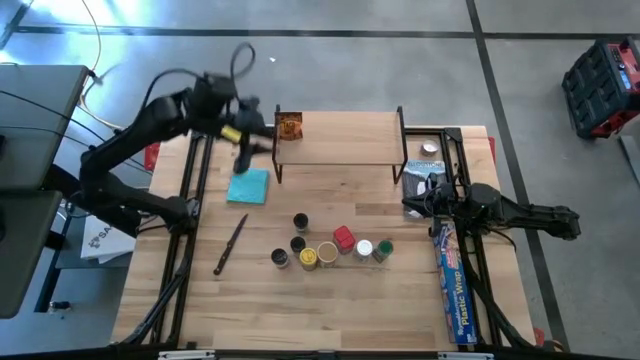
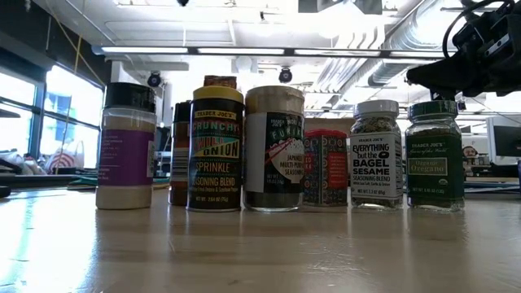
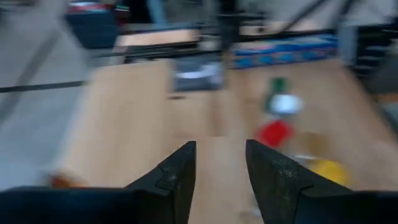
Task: Shelf spices
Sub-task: Put the top right black seasoning bottle on the shelf
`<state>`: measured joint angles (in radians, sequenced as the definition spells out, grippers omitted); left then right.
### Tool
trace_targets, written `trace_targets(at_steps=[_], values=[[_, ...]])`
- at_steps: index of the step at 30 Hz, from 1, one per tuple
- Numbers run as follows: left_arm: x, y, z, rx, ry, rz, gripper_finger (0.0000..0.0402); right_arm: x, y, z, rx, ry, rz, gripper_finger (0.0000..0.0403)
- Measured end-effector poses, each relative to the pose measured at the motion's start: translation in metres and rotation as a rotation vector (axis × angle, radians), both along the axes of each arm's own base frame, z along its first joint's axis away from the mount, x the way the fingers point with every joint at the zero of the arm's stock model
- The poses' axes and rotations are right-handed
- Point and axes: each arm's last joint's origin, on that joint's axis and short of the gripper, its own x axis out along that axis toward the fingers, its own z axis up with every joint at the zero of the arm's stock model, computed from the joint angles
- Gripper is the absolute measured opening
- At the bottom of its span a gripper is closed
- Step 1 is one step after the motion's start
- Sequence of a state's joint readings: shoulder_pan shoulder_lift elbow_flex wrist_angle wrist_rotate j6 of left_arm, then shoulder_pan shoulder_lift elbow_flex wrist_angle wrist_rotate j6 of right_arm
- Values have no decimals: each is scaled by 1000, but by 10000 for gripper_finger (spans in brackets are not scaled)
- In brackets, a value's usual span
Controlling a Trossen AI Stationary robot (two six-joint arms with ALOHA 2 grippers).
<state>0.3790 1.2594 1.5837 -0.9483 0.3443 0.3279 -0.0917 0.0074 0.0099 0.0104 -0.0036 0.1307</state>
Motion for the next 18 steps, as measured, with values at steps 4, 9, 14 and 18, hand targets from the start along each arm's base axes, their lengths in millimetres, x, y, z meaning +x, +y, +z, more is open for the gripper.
trace_targets(at_steps=[4,9,14,18], values=[[11,-52,-5,7,80,-6,102,0,0,0,0,0,0,0],[21,-114,-41,44,134,56,72,0,0,0,0,0,0,0],[22,-159,-98,26,133,159,58,0,0,0,0,0,0,0],[16,-184,-143,19,64,260,56,0,0,0,0,-1,0,0]])
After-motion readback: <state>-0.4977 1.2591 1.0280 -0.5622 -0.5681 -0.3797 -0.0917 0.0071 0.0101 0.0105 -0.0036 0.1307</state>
